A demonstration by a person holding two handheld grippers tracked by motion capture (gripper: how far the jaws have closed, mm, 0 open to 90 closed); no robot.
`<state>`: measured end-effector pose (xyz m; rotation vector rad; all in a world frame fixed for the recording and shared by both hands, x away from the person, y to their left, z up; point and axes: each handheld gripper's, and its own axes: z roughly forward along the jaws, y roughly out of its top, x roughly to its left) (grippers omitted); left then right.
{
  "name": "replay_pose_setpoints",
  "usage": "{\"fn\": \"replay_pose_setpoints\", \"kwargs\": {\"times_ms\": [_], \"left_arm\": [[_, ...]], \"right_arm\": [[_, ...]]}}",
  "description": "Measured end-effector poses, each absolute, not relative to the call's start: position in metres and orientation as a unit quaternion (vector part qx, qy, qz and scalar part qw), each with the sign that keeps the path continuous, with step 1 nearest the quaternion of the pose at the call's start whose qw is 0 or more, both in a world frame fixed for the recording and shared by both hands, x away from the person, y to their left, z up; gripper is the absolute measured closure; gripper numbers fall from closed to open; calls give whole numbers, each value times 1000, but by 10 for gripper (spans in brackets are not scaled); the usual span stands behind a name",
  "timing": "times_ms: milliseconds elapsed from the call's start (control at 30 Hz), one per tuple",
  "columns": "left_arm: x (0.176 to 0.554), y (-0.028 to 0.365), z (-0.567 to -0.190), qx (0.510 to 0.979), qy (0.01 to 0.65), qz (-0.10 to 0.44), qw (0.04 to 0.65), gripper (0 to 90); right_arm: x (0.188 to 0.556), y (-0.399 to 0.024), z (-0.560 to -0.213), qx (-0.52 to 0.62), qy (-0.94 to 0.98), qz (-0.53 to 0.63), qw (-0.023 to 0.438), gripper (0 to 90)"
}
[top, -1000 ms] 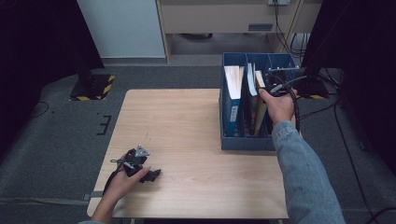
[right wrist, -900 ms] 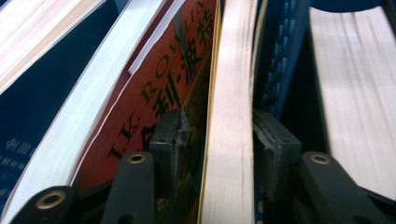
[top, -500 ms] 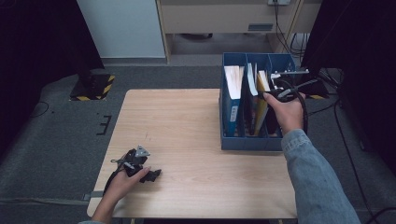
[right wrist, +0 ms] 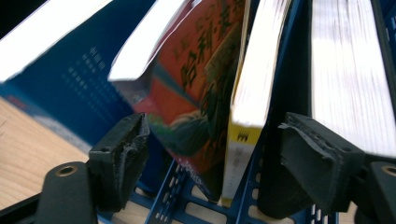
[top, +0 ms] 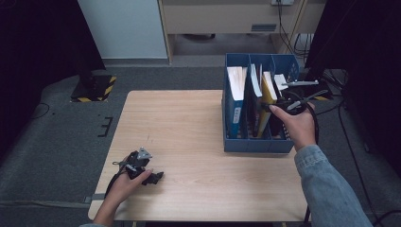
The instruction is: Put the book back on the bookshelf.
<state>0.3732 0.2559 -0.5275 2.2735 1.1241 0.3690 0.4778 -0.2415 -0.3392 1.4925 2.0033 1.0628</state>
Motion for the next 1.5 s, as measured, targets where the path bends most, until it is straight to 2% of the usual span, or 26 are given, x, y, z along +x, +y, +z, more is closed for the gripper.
{"fn": "replay_pose_setpoints", "kwargs": {"times_ms": [500, 1067, 1500], "left_arm": [[373, 256, -528, 850, 419, 139, 287, 0], [373, 256, -528, 850, 418, 140, 289, 0], [373, 255, -528, 849, 418, 141, 290, 0]], "right_arm": [[457, -230, -344, 504, 736, 401, 208, 94], [428, -223, -358, 489, 744, 403, 213, 80], [401, -211, -380, 481, 750, 413, 188, 78]]}}
